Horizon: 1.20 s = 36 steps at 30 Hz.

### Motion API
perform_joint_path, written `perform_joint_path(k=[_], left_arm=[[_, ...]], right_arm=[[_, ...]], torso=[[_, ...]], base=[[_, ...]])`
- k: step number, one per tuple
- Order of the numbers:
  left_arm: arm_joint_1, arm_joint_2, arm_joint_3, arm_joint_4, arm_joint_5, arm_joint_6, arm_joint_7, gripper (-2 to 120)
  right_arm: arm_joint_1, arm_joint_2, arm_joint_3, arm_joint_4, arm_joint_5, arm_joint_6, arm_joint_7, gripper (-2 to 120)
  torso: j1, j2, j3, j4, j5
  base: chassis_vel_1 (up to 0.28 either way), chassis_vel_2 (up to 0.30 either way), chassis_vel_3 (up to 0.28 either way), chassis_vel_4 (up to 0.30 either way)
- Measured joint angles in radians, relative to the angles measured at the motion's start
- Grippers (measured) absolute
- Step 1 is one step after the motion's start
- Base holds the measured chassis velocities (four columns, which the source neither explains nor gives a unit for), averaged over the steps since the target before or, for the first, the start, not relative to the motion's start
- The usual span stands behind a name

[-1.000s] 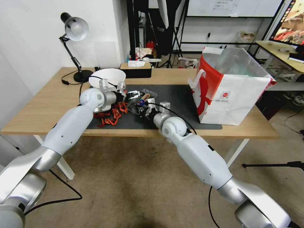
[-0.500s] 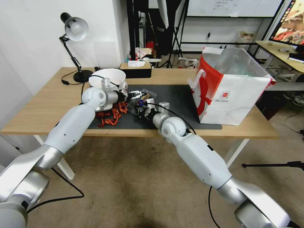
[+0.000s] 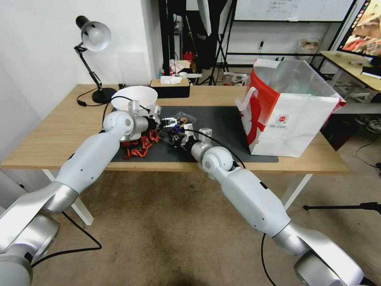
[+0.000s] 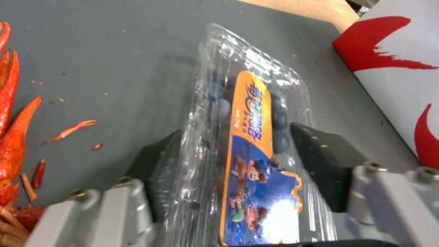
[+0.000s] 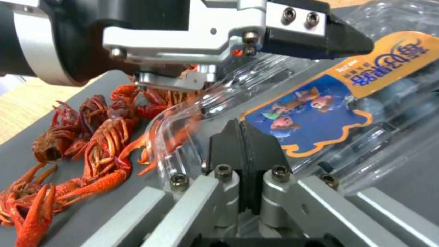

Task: Close the takeout container lid, then place the container into the takeout bag.

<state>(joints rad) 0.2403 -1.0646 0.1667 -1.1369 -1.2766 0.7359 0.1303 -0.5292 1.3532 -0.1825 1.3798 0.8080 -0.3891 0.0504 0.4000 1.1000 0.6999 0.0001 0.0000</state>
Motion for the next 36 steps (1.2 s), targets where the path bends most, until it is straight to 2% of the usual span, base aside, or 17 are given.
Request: perform_joint_path(k=[1, 2, 5, 8, 9, 10, 16, 25, 36], left_arm=[[-0.002, 0.0, 0.002, 0.0, 0.0, -0.001, 0.0, 53], [-0.002, 0.0, 0.002, 0.0, 0.0, -0.001, 0.0, 53], [-0.004, -0.002, 0.005, 0.001, 0.001, -0.001, 0.0, 40], [-0.004, -0.004, 0.006, 0.001, 0.002, -0.002, -0.001, 33], [-0.004, -0.006, 0.007, 0.001, 0.003, -0.002, -0.002, 24], [-0.004, -0.006, 0.007, 0.001, 0.003, -0.002, -0.002, 24], [-0.003, -0.008, 0.009, 0.005, 0.005, -0.003, -0.009, 1], [-0.001, -0.008, 0.004, 0.003, 0.003, -0.002, -0.009, 0], [0.012, -0.008, -0.007, -0.007, -0.001, 0.001, -0.009, 0]], right_arm=[[0.0, 0.0, 0.0, 0.0, 0.0, 0.0, 0.0, 0], [0.0, 0.0, 0.0, 0.0, 0.0, 0.0, 0.0, 0], [-0.002, 0.0, -0.001, 0.001, 0.0, 0.0, -0.001, 0], [-0.003, 0.0, 0.0, 0.001, 0.0, 0.0, -0.001, 0], [-0.004, 0.0, 0.0, 0.001, -0.001, 0.0, -0.002, 0], [-0.004, 0.0, 0.0, 0.001, -0.001, 0.0, -0.002, 0], [-0.004, 0.001, -0.001, 0.0, -0.001, 0.001, -0.005, 0], [-0.009, -0.004, 0.003, 0.016, 0.001, 0.003, -0.003, 0], [-0.052, -0.073, 0.037, 0.129, 0.004, 0.037, 0.011, 0]], torso=[[0.0, 0.0, 0.0, 0.0, 0.0], [0.0, 0.0, 0.0, 0.0, 0.0], [0.0, 0.0, 0.0, 0.0, 0.0], [0.0, 0.0, 0.0, 0.0, 0.0], [0.0, 0.0, 0.0, -0.0001, 0.0], [0.0, 0.0, 0.0, -0.0001, 0.0], [0.0, 0.0, 0.0, -0.0002, 0.0], [0.0, 0.0, 0.0, 0.0, 0.0], [0.0, 0.0, 0.0, -0.0001, 0.0]], base=[[0.0, 0.0, 0.0, 0.0], [0.0, 0.0, 0.0, 0.0], [0.0, 0.0, 0.0, 0.0], [0.0, 0.0, 0.0, 0.0], [0.0, 0.0, 0.0, 0.0], [0.0, 0.0, 0.0, 0.0], [0.0, 0.0, 0.0, 0.0], [0.0, 0.0, 0.0, 0.0], [0.0, 0.0, 0.0, 0.0]])
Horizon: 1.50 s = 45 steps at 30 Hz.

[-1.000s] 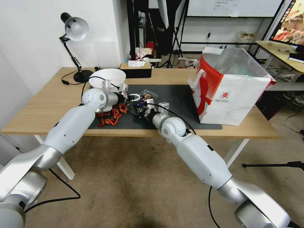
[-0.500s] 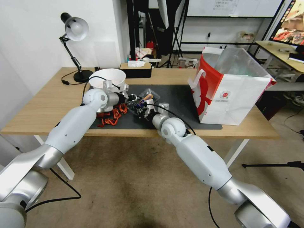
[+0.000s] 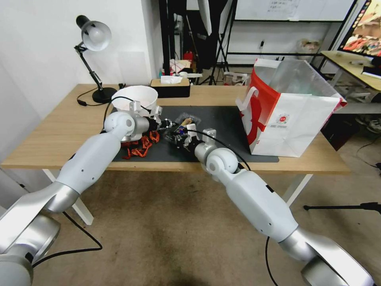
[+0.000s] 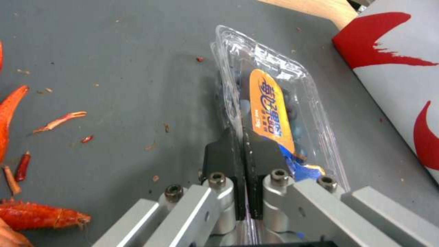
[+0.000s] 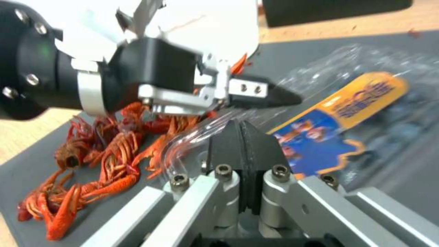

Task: Close the takeout container lid, then place the container into the takeout bag.

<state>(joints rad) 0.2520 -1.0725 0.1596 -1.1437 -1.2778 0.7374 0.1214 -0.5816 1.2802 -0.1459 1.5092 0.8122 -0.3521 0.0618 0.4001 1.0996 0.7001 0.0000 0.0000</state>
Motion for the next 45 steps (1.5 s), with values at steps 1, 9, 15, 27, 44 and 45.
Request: perform_joint_path(k=[1, 9, 15, 27, 44, 45], left_arm=[[0.0, 0.0, 0.0, 0.0, 0.0, 0.0, 0.0, 0], [0.003, -0.001, -0.003, -0.001, 0.0, 0.0, -0.003, 0], [0.01, -0.006, -0.013, -0.005, 0.0, 0.0, -0.005, 0], [0.013, 0.001, -0.013, -0.02, -0.002, -0.001, -0.005, 0], [0.021, 0.009, -0.03, -0.057, -0.01, -0.002, -0.005, 0], [0.016, 0.005, -0.035, -0.057, -0.012, -0.002, -0.005, 0]], right_arm=[[0.0, 0.0, 0.0, 0.0, 0.0, 0.0, 0.0, 0], [-0.064, -0.066, 0.041, 0.09, -0.04, 0.063, -0.011, 12], [-0.195, -0.13, 0.108, 0.203, -0.169, 0.149, -0.014, 35], [-0.514, -0.202, 0.269, 0.42, -0.29, 0.254, 0.005, 75], [-0.918, -0.139, 0.422, 0.518, -0.54, 0.499, 0.107, 114], [-0.94, -0.134, 0.426, 0.515, -0.551, 0.513, 0.107, 114]], torso=[[0.0, 0.0, 0.0, 0.0, 0.0], [0.0, 0.0, 0.0, 0.0, 0.0], [0.0, 0.0, 0.0, -0.0001, 0.0001], [0.0, 0.0, 0.0, 0.0001, 0.0], [0.0, 0.001, 0.0, 0.0, -0.0002], [0.0, 0.0, 0.0, -0.0001, -0.0003]], base=[[0.0, 0.0, 0.0, 0.0], [0.0, 0.0, 0.0, 0.0], [0.0, 0.0, 0.0, 0.0], [0.0, 0.0, 0.0, 0.0], [0.0, 0.0, 0.0, 0.0], [0.0, 0.0, 0.0, 0.0]])
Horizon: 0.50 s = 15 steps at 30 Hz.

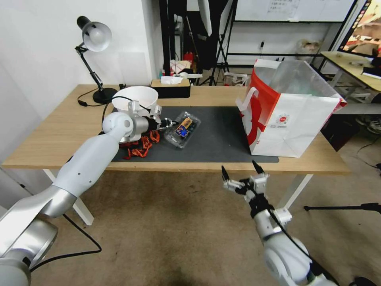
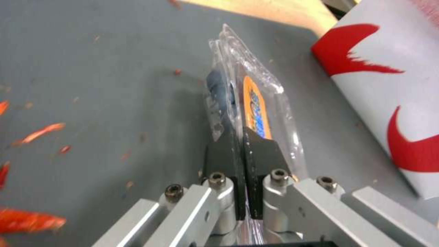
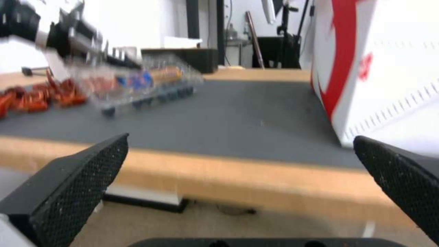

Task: Close the takeout container lid, then place the container into the takeout bag.

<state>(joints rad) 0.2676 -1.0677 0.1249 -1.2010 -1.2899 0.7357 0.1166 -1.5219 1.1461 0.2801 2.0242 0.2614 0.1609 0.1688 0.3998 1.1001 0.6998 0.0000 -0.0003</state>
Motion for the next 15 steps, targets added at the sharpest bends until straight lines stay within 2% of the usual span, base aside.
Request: perform_joint_path(k=[8, 15], left_arm=[[-0.047, -0.002, -0.013, -0.022, -0.028, 0.0, -0.012, 0], [-0.126, 0.015, -0.018, -0.08, -0.08, 0.0, -0.024, 0]], right_arm=[[-0.054, 0.028, 0.004, -0.008, -0.03, 0.029, -0.004, 111], [-0.053, 0.044, -0.002, -0.008, -0.039, 0.027, -0.005, 100]], torso=[[0.0, 0.0, 0.0, -0.0001, 0.0002], [0.0, 0.0, 0.0, 0.0003, 0.0003]], base=[[0.0, 0.0, 0.0, 0.0], [0.0, 0.0, 0.0, 0.0]])
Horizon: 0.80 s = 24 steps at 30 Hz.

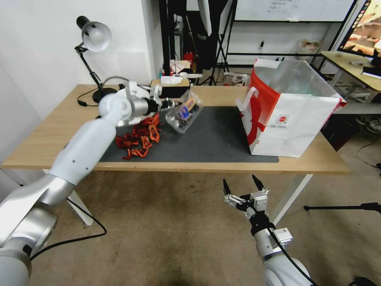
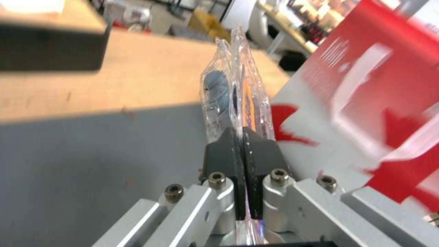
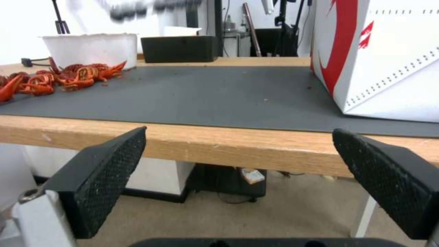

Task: Close the takeout container lid, then place the container into the takeout bag.

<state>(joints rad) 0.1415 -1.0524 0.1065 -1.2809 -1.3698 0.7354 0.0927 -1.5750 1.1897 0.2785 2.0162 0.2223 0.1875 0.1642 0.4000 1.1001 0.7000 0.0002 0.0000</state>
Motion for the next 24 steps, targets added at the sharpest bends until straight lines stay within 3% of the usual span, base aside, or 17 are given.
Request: perform_joint_path(k=[5, 10, 13, 24], left_arm=[[-0.046, -0.021, 0.0, -0.009, -0.017, 0.0, -0.011, 0], [-0.106, -0.091, 0.012, -0.003, -0.021, 0.0, -0.02, 0], [-0.154, -0.154, 0.026, 0.023, -0.021, 0.0, -0.031, 0], [-0.284, -0.266, 0.053, 0.115, -0.018, -0.021, -0.046, 0]], right_arm=[[-0.002, 0.007, -0.002, 0.004, -0.003, -0.004, -0.002, 100], [-0.014, 0.017, 0.0, 0.01, -0.012, -0.005, -0.004, 100], [-0.023, 0.025, 0.004, 0.012, -0.022, -0.005, -0.005, 100], [-0.043, 0.034, -0.002, 0.011, -0.041, -0.003, -0.014, 100]], torso=[[0.0, 0.0, 0.0, 0.0, 0.0001], [0.0, 0.0, 0.0, -0.0006, 0.0002], [0.0, 0.0, 0.0, -0.0005, 0.0004], [0.0, 0.0, 0.0, -0.0001, 0.0002]], base=[[0.0, 0.0, 0.0, 0.0], [0.0, 0.0, 0.0, 0.0], [0.0, 0.0, 0.0, 0.0], [0.0, 0.0, 0.0, 0.0]])
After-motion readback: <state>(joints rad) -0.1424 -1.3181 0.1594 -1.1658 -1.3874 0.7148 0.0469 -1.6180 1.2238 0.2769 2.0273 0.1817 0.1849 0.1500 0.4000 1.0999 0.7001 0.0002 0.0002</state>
